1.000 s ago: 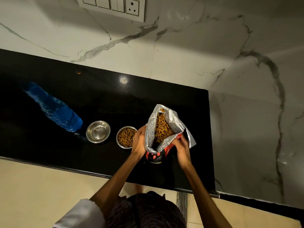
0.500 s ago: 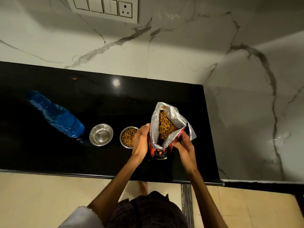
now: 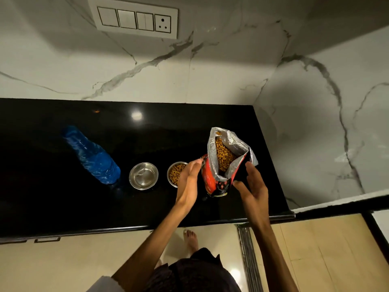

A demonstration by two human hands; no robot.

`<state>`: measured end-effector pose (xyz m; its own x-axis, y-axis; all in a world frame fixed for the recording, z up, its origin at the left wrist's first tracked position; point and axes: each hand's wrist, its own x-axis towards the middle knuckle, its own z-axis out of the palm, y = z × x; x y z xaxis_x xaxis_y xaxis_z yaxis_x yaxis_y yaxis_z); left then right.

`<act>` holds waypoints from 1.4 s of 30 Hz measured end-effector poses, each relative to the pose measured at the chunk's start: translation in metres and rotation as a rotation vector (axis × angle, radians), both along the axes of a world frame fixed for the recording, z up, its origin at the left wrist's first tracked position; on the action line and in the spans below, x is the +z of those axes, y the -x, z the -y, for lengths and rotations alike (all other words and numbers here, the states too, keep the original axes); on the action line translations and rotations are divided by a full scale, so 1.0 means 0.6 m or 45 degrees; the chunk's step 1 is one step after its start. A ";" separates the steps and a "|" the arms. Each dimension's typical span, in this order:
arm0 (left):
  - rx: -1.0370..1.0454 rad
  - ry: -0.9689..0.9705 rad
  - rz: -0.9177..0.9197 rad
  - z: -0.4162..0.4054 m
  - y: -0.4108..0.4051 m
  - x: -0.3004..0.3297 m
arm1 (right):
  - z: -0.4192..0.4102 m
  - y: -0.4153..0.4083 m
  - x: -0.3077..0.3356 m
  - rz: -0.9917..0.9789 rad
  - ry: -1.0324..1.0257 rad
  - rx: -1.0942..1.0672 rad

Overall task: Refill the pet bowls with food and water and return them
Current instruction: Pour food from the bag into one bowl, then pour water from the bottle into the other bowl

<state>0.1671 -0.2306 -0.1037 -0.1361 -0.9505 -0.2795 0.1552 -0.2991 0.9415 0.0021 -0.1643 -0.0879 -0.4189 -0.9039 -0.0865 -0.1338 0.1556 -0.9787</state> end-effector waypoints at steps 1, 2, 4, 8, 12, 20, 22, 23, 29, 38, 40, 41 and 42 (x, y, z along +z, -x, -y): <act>-0.010 -0.007 -0.009 -0.004 -0.009 -0.003 | -0.004 -0.012 0.006 -0.015 0.010 0.001; -0.023 -0.013 -0.004 -0.007 -0.018 -0.002 | -0.007 -0.023 0.012 -0.021 0.022 -0.001; -0.042 -0.006 0.029 -0.015 -0.036 0.000 | -0.014 -0.047 0.019 -0.020 0.057 -0.001; -0.018 0.026 0.049 -0.029 -0.076 -0.002 | -0.023 -0.089 0.017 0.007 0.079 0.026; 0.012 0.033 0.055 -0.040 -0.112 -0.001 | -0.027 -0.128 0.011 0.028 0.067 0.075; 0.120 0.010 0.067 -0.056 -0.172 -0.002 | -0.017 -0.192 0.002 0.052 0.078 0.164; 0.147 0.001 0.074 -0.061 -0.184 -0.003 | -0.015 -0.204 0.000 0.072 0.078 0.179; 0.156 -0.005 0.082 -0.064 -0.190 -0.005 | -0.014 -0.210 -0.001 0.091 0.077 0.186; 0.247 -0.019 0.081 -0.076 -0.224 -0.016 | -0.008 -0.240 -0.011 0.132 0.033 0.235; 0.338 -0.015 0.073 -0.092 -0.255 -0.016 | -0.001 -0.269 -0.020 0.124 -0.023 0.310; 0.349 -0.020 0.079 -0.094 -0.260 -0.018 | 0.003 -0.271 -0.023 0.114 -0.033 0.332; 0.359 -0.025 0.079 -0.094 -0.262 -0.020 | 0.006 -0.273 -0.024 0.111 -0.036 0.341; 0.372 -0.028 0.079 -0.093 -0.265 -0.021 | 0.009 -0.274 -0.025 0.106 -0.041 0.349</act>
